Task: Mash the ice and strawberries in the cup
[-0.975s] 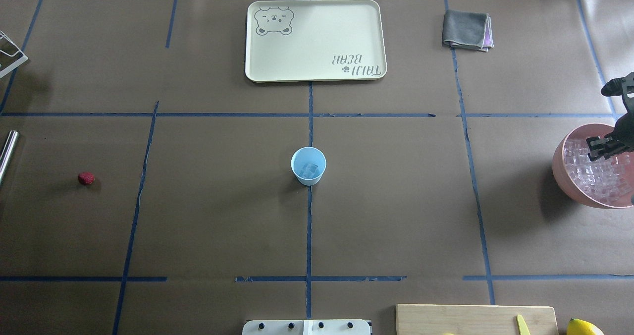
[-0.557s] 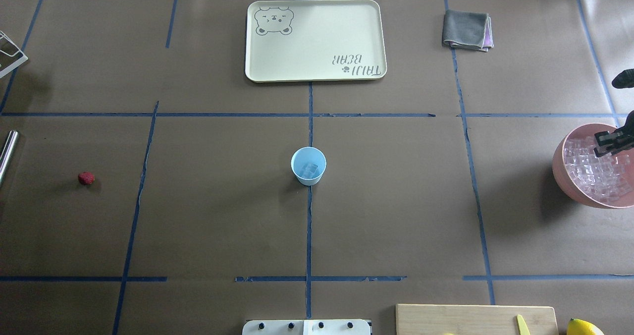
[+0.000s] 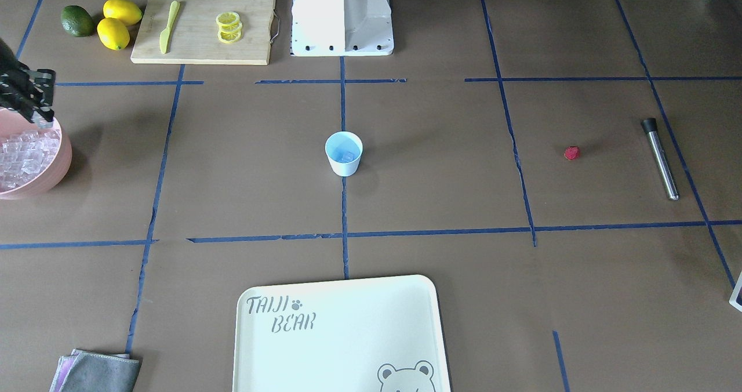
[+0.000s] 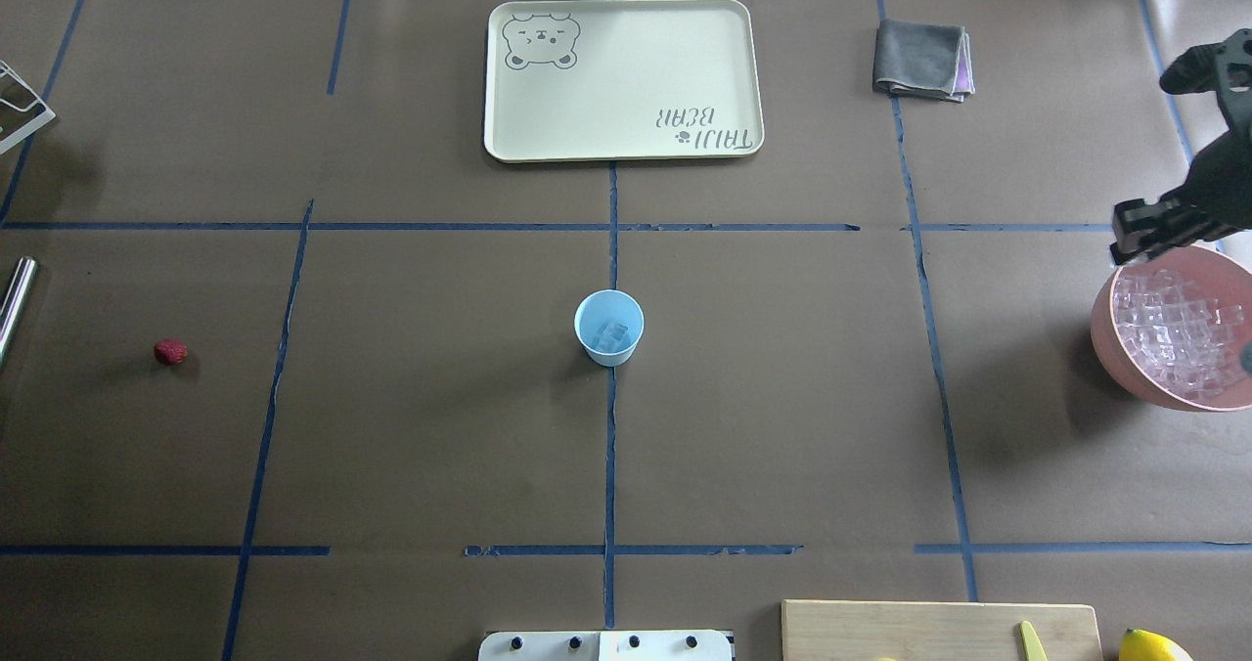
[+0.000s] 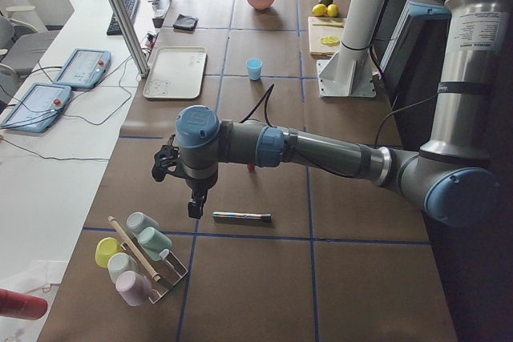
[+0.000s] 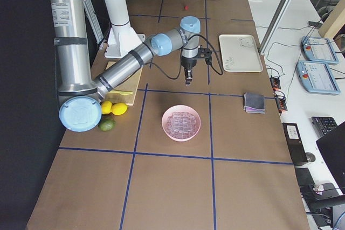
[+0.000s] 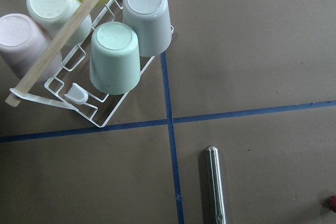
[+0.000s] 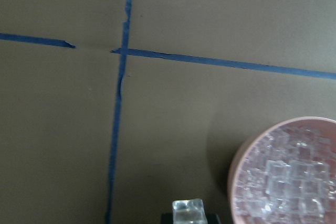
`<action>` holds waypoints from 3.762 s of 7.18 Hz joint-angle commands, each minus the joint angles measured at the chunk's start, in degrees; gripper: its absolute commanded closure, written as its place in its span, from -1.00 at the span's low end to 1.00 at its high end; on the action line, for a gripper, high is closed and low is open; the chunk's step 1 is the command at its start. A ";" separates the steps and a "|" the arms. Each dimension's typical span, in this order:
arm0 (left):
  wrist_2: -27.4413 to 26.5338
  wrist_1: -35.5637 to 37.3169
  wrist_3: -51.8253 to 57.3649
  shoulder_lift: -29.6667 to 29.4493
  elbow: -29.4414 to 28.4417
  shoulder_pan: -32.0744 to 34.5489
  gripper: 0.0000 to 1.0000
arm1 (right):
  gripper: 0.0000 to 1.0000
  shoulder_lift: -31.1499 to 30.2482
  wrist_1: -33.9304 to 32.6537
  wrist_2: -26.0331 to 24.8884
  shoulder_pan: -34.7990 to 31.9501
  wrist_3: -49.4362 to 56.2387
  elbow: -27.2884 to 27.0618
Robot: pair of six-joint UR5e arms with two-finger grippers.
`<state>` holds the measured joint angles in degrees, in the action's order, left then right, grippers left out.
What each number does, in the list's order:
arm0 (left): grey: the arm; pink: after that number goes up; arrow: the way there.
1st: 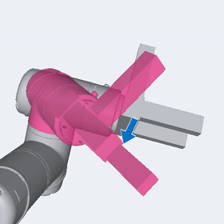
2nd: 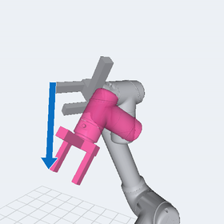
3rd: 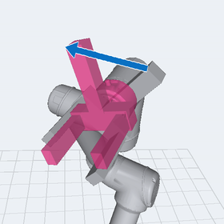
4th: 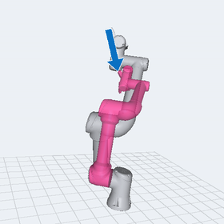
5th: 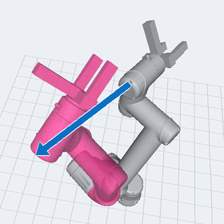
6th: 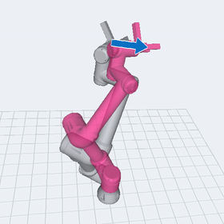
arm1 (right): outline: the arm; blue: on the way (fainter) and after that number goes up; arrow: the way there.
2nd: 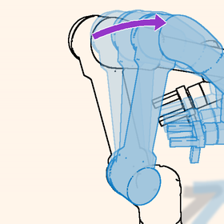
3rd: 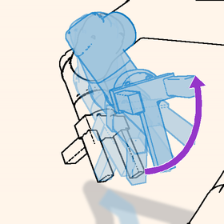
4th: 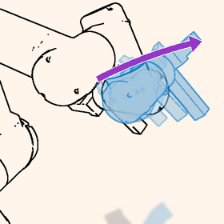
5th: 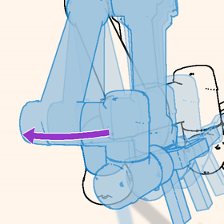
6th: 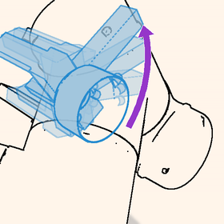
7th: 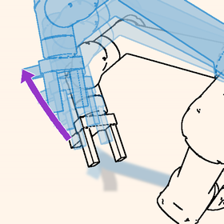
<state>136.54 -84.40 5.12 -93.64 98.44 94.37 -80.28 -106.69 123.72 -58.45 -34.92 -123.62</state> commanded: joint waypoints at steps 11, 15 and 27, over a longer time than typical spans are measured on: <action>0.13 -1.65 0.07 0.04 0.26 -5.25 -1.00 | 0.95 39.33 7.73 -19.30 29.71 -37.59 30.81; 0.13 -1.65 0.07 -0.05 0.17 -5.25 -1.00 | 0.85 41.70 7.73 -19.30 29.97 -37.50 33.36; -5.03 -29.27 -41.34 2.84 2.55 -24.46 -1.00 | -0.98 39.43 7.64 -17.99 24.98 -36.36 28.27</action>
<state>134.51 -105.93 -25.83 -91.92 100.93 74.51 -39.51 -99.01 105.14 -31.81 -71.74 -93.92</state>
